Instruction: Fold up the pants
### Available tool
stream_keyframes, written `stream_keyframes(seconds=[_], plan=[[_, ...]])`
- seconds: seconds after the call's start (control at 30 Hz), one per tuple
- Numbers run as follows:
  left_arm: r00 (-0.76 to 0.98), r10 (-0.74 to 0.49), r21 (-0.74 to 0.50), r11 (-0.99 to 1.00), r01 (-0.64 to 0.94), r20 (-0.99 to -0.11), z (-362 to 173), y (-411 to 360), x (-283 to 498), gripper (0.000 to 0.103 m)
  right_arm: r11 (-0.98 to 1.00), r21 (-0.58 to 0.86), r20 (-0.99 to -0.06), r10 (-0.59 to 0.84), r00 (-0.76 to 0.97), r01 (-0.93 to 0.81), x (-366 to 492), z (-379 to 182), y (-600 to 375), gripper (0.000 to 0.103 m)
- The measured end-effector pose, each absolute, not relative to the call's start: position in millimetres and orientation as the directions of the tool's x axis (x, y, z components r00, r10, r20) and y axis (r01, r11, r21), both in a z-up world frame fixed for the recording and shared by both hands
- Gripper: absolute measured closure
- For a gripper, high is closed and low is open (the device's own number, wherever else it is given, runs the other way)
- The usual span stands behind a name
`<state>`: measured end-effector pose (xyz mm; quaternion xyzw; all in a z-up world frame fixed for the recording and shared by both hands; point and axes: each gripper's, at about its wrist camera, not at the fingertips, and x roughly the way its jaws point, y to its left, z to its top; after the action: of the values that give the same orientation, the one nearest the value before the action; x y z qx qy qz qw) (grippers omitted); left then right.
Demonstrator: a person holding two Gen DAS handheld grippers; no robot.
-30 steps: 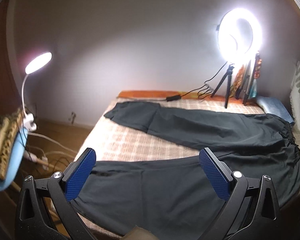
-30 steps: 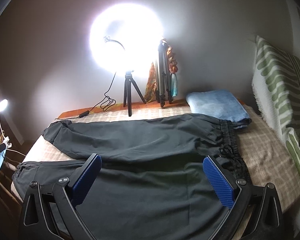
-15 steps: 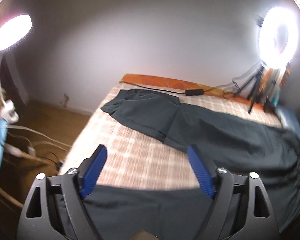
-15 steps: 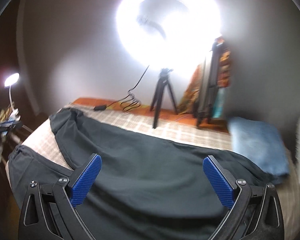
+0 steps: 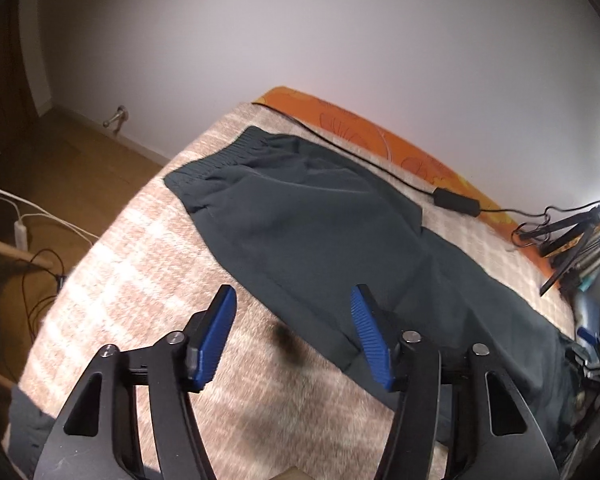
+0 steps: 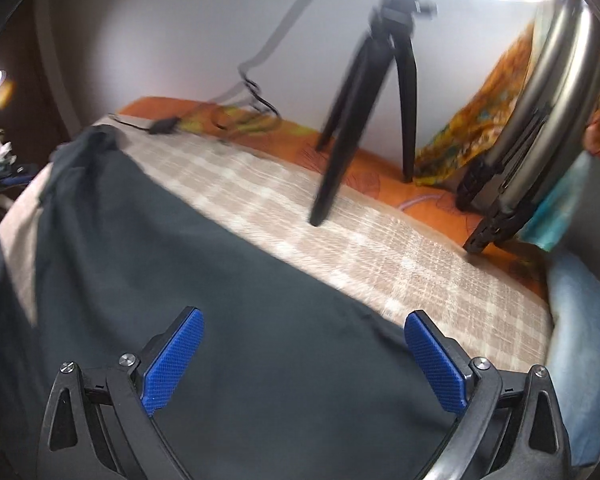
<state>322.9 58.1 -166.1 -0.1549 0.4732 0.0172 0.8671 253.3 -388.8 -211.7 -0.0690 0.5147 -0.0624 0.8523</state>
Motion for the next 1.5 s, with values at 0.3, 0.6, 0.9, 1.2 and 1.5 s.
stream_keyframes(seconds=[0.3, 0.6, 0.9, 1.2, 1.5], plan=[[0.507, -0.085, -0.22, 0.952, -0.213, -0.858, -193, 63, 348, 0.083, 0.989, -0.147, -0.924, -0.134, 0.358, -0.008, 280, -256, -407, 0.005], [0.587, -0.056, -0.235, 0.943, -0.233, -0.807, -188, 70, 350, 0.103, 0.988, -0.156, -0.888, -0.147, 0.436, 0.016, 267, -244, -390, 0.101], [0.626, 0.014, -0.142, 0.97, -0.198, -0.78, -158, 81, 333, 0.102, 0.993, -0.118, -0.804, -0.086, 0.588, -0.016, 221, -176, -360, 0.103], [0.599, -0.159, -0.255, 0.964, -0.079, -0.785, -139, 38, 363, 0.052, 0.963, -0.178, -0.795, -0.021, 0.606, -0.201, 147, -162, -268, 0.103], [0.453, -0.243, -0.32, 0.942, -0.101, -0.858, -156, -6, 417, 0.042, 0.948, -0.178, -0.836, -0.004, 0.549, -0.264, 118, -199, -241, 0.103]])
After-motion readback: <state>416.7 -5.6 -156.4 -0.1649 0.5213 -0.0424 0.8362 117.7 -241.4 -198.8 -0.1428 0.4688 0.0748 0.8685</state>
